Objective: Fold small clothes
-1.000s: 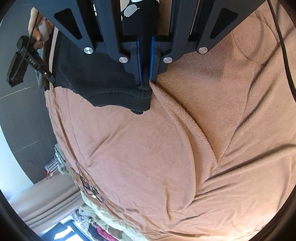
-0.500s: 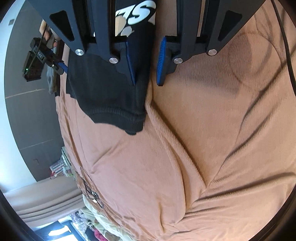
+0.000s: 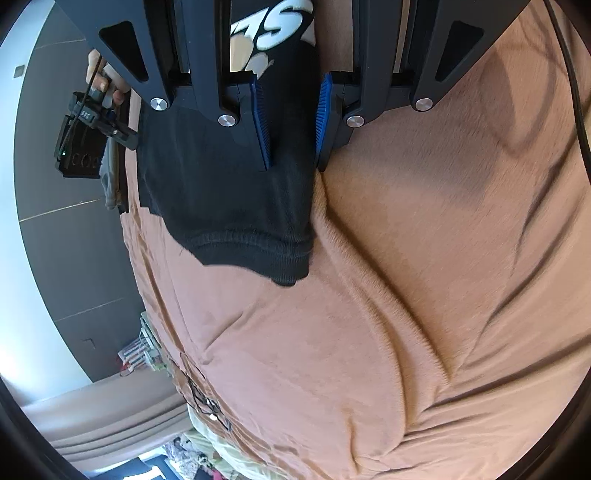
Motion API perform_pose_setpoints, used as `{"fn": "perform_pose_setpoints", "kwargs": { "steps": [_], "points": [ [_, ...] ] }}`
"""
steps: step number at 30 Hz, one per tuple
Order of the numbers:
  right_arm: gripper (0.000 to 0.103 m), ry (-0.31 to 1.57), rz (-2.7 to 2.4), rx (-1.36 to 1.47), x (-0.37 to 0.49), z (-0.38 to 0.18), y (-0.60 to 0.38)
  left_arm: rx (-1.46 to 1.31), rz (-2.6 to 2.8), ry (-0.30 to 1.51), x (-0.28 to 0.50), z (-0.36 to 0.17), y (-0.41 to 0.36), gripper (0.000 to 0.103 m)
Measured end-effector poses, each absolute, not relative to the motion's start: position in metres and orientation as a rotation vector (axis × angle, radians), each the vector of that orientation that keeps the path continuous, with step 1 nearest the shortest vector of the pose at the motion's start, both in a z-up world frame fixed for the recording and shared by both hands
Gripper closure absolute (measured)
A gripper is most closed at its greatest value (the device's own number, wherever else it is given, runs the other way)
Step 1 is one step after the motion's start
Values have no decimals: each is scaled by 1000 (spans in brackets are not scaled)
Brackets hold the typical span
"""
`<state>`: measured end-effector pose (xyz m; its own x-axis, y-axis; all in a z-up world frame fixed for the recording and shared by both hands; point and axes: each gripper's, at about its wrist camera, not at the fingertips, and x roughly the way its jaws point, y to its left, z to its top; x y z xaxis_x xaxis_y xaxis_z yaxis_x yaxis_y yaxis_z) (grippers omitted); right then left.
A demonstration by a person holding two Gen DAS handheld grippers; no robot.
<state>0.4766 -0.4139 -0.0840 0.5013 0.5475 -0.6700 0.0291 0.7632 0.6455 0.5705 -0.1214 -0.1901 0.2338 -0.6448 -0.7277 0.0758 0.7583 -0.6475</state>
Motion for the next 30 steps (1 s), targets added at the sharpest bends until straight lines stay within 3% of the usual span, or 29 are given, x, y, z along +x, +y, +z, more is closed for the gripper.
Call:
{"fn": "perform_pose_setpoints", "kwargs": {
  "steps": [8, 12, 30],
  "points": [
    [87, 1020, 306, 546, 495, -80, -395, -522, -510, 1238, 586, -190, -133, 82],
    [90, 992, 264, 470, 487, -63, -373, -468, -486, 1204, 578, -183, -135, 94],
    [92, 816, 191, 308, 371, 28, -311, -450, -520, 1042, 516, -96, -107, 98]
  ]
}}
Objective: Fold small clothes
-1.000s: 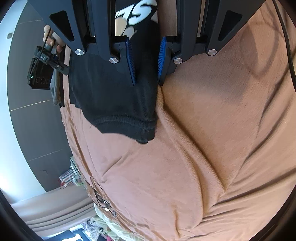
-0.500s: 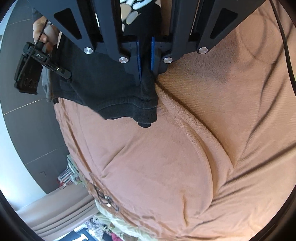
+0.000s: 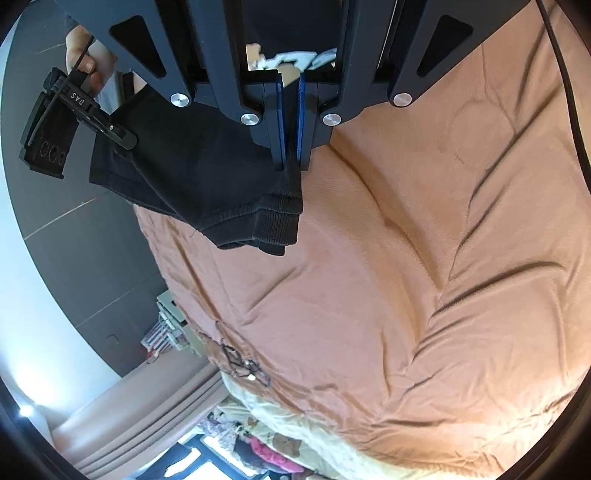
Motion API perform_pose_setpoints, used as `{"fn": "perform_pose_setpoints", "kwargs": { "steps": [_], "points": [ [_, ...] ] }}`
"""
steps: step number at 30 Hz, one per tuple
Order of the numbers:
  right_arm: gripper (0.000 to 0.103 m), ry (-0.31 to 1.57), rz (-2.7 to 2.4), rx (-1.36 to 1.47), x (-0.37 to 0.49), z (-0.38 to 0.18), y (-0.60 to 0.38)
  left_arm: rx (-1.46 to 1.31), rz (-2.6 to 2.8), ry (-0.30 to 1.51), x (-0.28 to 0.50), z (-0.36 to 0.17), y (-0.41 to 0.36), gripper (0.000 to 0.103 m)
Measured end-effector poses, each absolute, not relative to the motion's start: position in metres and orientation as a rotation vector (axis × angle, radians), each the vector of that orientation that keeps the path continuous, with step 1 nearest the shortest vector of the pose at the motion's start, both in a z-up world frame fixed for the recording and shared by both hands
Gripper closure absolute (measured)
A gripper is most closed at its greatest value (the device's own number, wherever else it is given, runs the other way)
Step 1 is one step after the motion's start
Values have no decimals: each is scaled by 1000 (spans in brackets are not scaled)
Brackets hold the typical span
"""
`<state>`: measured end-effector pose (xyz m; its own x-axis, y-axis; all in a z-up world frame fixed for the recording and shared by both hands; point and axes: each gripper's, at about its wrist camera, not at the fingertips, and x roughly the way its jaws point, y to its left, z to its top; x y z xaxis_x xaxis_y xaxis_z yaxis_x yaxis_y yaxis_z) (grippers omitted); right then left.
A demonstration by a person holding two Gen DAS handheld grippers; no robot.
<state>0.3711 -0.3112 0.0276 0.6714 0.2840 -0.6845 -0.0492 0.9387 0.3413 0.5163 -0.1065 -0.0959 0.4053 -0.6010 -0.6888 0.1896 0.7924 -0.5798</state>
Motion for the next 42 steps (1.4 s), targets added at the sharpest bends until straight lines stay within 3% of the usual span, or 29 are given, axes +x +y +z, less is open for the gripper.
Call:
{"fn": "perform_pose_setpoints", "kwargs": {
  "steps": [26, 42],
  "points": [
    [92, 517, 221, 162, 163, 148, -234, -457, -591, 737, 372, 50, -41, 98],
    [93, 385, 347, 55, 89, 177, -151, -494, -519, 502, 259, 128, 74, 99]
  ]
}}
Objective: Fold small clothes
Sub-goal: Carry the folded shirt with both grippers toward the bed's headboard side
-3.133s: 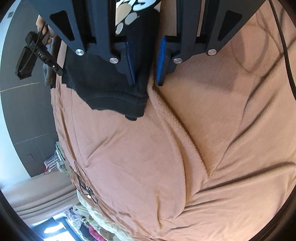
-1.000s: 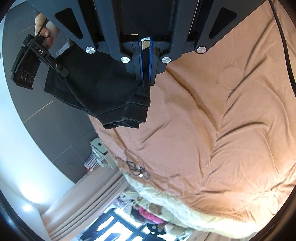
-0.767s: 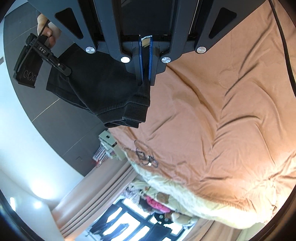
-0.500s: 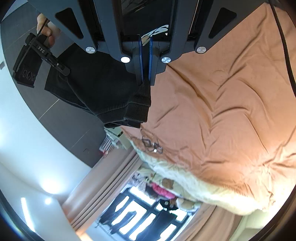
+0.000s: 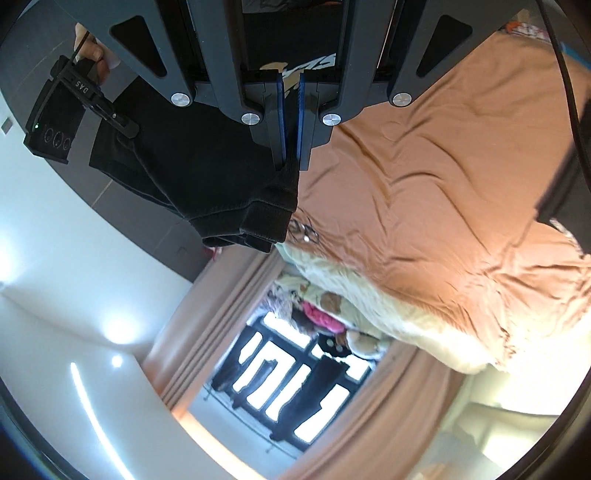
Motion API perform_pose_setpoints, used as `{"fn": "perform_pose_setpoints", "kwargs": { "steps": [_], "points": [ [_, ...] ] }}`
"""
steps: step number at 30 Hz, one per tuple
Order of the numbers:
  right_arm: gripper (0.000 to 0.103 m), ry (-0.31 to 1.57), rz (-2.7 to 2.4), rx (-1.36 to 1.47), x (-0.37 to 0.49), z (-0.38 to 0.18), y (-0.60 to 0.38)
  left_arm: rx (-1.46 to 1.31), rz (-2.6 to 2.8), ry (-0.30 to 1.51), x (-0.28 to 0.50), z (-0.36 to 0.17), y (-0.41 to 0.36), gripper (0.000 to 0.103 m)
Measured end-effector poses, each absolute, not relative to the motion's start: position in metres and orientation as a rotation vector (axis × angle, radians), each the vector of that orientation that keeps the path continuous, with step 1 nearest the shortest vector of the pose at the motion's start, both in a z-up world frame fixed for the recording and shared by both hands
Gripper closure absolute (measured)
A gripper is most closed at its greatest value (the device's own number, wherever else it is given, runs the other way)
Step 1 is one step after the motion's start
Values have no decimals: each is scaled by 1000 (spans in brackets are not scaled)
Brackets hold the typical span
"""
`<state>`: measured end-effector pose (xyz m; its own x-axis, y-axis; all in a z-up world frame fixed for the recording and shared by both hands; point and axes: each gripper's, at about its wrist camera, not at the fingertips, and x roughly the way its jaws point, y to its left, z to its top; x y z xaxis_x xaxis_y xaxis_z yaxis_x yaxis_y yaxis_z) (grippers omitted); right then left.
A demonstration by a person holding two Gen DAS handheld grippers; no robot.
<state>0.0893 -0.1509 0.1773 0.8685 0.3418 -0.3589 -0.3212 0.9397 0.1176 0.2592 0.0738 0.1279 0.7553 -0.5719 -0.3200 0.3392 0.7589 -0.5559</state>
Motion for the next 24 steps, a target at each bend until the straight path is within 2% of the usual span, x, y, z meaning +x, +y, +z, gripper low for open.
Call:
{"fn": "perform_pose_setpoints", "kwargs": {
  "steps": [15, 24],
  "points": [
    [93, 370, 526, -1, 131, 166, -105, -529, -366, 376, 184, 165, 214, 99],
    [93, 407, 632, -55, 184, 166, -69, -589, -261, 342, 163, 149, 304, 99]
  ]
}}
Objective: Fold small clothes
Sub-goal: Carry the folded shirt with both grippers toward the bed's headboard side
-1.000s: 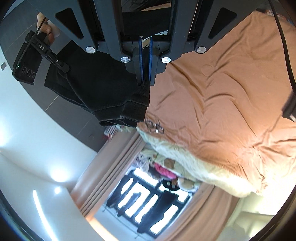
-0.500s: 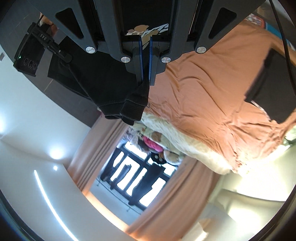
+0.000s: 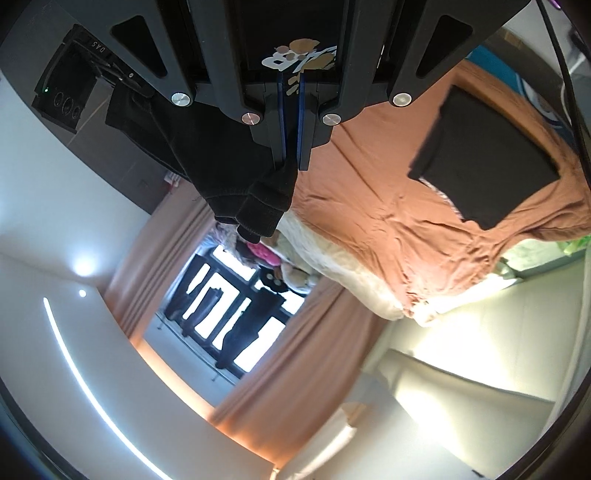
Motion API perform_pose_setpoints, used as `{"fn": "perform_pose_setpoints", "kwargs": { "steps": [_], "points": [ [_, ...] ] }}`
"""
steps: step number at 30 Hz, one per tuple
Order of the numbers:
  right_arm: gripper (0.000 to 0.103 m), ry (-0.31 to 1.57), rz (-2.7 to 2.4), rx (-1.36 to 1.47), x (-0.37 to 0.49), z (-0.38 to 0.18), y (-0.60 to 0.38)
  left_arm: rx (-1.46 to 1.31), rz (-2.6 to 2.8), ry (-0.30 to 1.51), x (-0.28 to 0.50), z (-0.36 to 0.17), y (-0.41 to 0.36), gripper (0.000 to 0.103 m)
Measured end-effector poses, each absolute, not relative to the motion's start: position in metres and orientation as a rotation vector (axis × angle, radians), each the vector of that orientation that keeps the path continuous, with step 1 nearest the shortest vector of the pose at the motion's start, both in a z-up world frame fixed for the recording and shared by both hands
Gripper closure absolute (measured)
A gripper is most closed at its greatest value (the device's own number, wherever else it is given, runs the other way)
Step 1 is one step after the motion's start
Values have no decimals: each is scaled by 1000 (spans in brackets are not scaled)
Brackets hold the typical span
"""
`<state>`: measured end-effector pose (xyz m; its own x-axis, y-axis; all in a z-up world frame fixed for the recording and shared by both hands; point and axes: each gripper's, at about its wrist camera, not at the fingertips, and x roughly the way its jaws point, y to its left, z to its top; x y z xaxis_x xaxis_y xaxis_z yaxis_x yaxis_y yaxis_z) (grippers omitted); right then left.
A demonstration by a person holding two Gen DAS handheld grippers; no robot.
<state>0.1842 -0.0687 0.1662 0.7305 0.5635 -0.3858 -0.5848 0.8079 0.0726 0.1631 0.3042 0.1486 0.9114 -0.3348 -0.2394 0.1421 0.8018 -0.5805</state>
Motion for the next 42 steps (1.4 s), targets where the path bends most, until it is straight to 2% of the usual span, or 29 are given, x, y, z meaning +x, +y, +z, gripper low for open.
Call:
{"fn": "perform_pose_setpoints", "kwargs": {
  "steps": [9, 23, 32, 42],
  "points": [
    [93, 425, 735, -60, 261, 156, -31, -598, -180, 321, 175, 146, 388, 99],
    [93, 437, 845, -43, 400, 157, 12, -562, -51, 355, 253, 155, 493, 99],
    [93, 470, 929, -46, 452, 150, 18, -577, 16, 352, 278, 156, 534, 99],
    [93, 533, 956, -17, 486, 113, 34, -582, 92, 418, 314, 143, 550, 99]
  ]
}}
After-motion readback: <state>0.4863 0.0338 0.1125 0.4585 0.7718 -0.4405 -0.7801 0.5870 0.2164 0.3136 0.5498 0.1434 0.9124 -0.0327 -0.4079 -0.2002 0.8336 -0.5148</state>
